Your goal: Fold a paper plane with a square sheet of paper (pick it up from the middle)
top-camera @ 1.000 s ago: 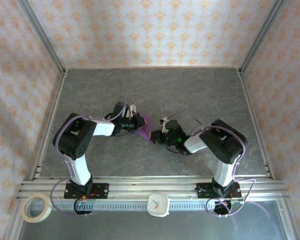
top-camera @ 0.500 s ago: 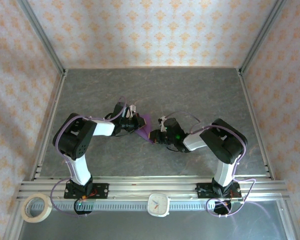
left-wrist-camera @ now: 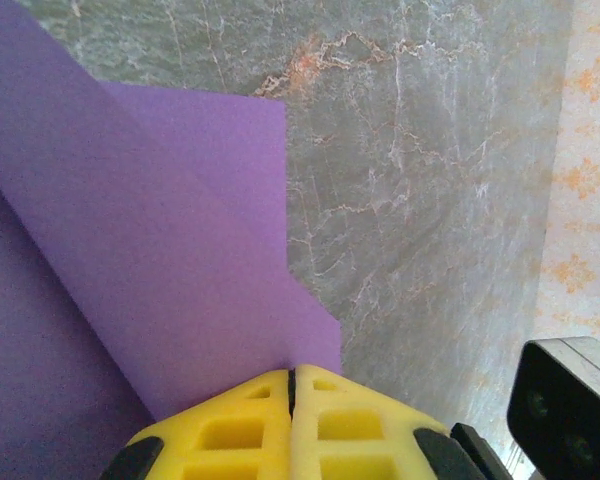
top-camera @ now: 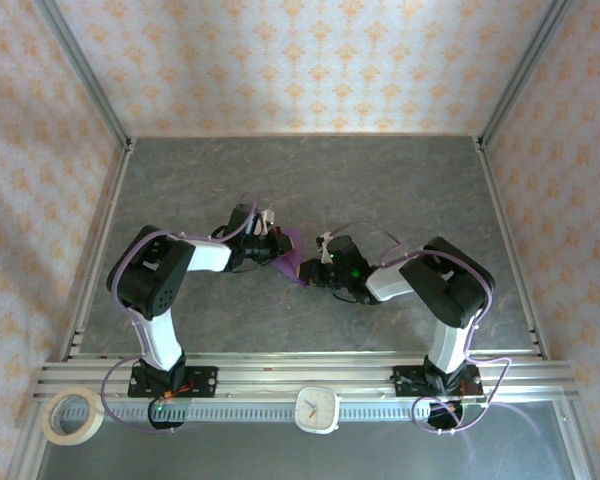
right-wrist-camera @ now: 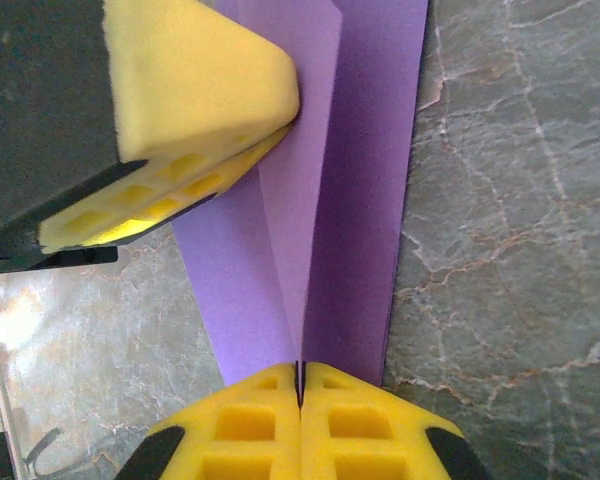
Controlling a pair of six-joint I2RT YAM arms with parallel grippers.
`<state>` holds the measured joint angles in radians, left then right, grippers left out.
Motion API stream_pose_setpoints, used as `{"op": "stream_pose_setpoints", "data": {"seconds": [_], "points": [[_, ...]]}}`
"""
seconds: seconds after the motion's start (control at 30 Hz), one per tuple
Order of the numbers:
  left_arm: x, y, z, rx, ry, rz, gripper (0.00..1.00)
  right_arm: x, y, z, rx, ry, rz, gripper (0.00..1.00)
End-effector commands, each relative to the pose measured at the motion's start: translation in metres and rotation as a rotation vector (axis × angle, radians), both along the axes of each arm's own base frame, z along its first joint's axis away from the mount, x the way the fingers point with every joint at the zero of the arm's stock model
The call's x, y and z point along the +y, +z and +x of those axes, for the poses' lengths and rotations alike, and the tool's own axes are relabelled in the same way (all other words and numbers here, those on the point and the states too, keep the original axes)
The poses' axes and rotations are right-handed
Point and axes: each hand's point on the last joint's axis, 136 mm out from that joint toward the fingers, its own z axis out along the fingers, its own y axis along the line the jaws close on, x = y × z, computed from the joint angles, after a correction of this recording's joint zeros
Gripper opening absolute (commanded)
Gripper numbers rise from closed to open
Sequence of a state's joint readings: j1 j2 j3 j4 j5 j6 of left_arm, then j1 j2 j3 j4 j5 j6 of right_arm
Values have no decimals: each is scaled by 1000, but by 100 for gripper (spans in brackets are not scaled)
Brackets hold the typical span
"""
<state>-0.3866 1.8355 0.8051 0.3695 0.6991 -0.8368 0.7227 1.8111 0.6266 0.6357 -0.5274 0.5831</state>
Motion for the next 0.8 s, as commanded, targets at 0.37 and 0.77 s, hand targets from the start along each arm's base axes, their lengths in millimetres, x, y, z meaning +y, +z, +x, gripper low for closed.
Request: {"op": "stream_pose_setpoints", "data": {"seconds": [0.37,0.77], "points": [[-7,7,0,-40,-43,1,8,-14,-36,-26,127,-5,-29,0],[-5,-10,-7,-5,-57,49,8,-15,-37,-26,142,-13,-18,0]]}}
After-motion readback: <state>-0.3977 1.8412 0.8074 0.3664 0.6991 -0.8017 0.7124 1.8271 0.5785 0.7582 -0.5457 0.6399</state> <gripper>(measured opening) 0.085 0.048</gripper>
